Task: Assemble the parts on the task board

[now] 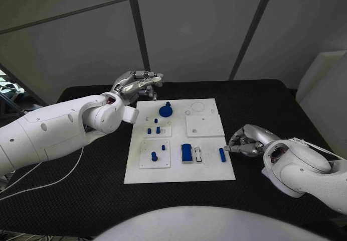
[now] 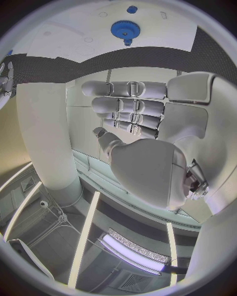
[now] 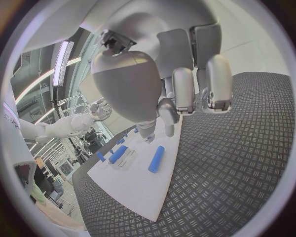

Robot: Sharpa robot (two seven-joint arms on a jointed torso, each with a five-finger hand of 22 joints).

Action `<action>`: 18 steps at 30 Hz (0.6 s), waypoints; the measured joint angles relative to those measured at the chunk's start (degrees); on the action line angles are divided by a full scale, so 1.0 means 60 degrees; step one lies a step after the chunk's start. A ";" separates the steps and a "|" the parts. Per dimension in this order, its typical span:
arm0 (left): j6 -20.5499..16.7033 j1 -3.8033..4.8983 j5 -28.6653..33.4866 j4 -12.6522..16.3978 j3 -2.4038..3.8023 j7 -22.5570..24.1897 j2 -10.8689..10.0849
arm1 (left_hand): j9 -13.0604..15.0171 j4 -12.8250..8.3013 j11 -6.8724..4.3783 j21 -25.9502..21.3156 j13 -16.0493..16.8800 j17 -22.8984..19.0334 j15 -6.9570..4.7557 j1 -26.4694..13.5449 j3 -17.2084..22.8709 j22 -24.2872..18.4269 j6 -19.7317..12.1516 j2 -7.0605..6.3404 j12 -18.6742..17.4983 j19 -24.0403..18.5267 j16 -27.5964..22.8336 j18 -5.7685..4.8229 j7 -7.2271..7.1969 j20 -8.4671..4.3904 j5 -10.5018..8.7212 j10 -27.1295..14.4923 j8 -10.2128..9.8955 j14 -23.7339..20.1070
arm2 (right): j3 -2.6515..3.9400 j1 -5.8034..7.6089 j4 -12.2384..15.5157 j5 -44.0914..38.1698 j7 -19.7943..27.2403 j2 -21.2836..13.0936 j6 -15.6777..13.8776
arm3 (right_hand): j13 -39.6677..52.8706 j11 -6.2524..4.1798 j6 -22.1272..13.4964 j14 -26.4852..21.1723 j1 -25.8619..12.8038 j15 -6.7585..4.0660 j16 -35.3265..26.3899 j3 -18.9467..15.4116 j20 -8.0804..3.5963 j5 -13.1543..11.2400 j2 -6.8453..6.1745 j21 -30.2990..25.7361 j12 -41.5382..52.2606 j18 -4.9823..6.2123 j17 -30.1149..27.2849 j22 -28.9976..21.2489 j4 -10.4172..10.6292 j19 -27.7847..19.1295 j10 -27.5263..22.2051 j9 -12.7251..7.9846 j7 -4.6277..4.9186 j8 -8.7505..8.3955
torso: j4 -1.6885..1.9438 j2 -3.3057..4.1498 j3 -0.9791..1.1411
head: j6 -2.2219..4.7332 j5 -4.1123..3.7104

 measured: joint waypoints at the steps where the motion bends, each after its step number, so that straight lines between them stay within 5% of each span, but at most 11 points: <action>1: 0.0000 -0.0003 0.0000 -0.0002 -0.0004 0.0000 -0.0004 | 0.0000 0.0000 0.0000 0.0000 0.0000 0.0000 0.0000 0.0000 0.0000 0.0000 0.0000 0.0000 0.0000 0.0000 0.0000 0.0000 0.0000 0.0000 0.0000 0.0000 0.0000 0.0000 | 0.0000 -0.0008 -0.0033 -0.0042 -0.0038 0.0006 0.0027 | 0.0000 0.0000 0.0032 0.0000 0.0000 0.0000 0.0000 0.0000 0.0000 0.0000 0.0000 0.0000 0.0000 0.0000 0.0000 0.0000 0.0000 0.0000 0.0000 -0.0008 -0.0022 0.0000 | 0.0000 0.0001 -0.0001 | 0.0001 -0.0013; 18: 0.0009 -0.0006 0.0000 -0.0021 -0.0015 0.0001 -0.0007 | 0.0000 0.0029 0.0000 0.0000 0.0001 0.0001 0.0000 0.0000 -0.0029 0.0002 0.0000 0.0000 0.0000 0.0000 0.0000 0.0000 0.0001 0.0000 0.0000 0.0000 0.0000 0.0000 | 0.0009 -0.0296 -0.0322 -0.0408 -0.0431 0.0557 0.0586 | 0.0027 -0.0036 0.0403 0.0000 -0.0001 -0.0001 0.0000 -0.0122 -0.0001 0.0000 -0.0001 0.0000 0.0001 0.0001 -0.0002 0.0000 0.0069 0.0000 0.0035 -0.0050 -0.0122 0.0013 | 0.0011 0.0006 -0.0014 | -0.0070 -0.0015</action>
